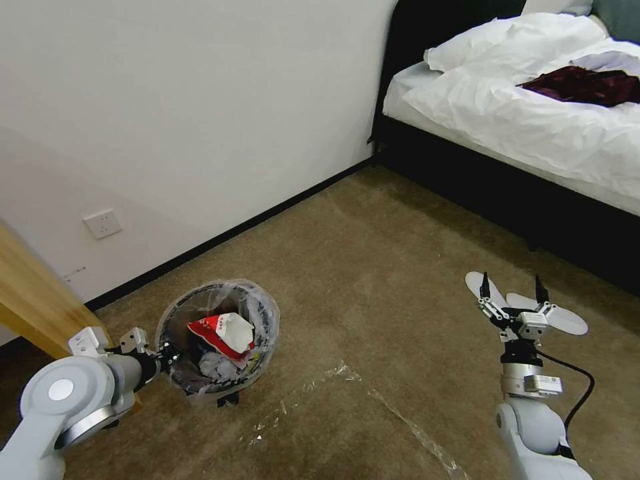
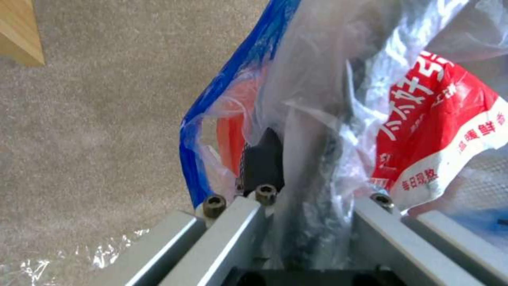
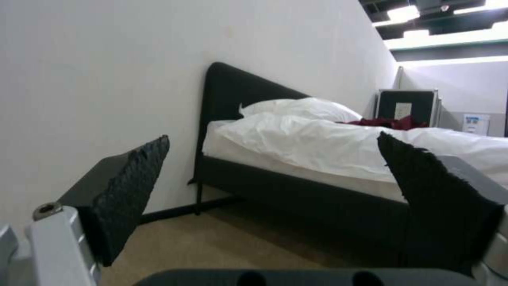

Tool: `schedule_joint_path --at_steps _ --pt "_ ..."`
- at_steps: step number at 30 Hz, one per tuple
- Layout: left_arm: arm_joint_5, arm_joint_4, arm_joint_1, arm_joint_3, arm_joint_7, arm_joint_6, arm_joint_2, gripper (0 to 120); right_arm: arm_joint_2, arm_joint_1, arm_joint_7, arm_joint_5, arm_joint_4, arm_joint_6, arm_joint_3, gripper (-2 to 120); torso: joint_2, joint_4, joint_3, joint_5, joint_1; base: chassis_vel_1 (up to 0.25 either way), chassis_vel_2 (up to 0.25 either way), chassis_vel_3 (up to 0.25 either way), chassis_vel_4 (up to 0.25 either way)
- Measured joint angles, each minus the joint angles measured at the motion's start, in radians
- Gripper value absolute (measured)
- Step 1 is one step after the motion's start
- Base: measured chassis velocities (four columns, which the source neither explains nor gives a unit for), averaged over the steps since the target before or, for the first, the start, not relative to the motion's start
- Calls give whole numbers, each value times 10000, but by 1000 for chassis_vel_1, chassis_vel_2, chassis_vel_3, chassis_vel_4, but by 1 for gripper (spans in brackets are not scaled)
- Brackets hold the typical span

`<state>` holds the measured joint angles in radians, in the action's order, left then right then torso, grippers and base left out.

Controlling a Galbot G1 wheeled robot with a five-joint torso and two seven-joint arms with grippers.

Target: Pick up the trash bin and place the garbage on the floor into it.

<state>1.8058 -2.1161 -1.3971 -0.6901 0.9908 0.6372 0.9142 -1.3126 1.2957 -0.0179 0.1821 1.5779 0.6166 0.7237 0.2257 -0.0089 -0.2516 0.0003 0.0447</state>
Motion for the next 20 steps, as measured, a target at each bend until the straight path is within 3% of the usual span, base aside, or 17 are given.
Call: schedule_joint_path --at_steps 20 --pt "67 -91 -32 -75 4 -17 -61 0 0 59 -4 73 7 -42 111 100 0 0 0 0 0 0 0 0 0"
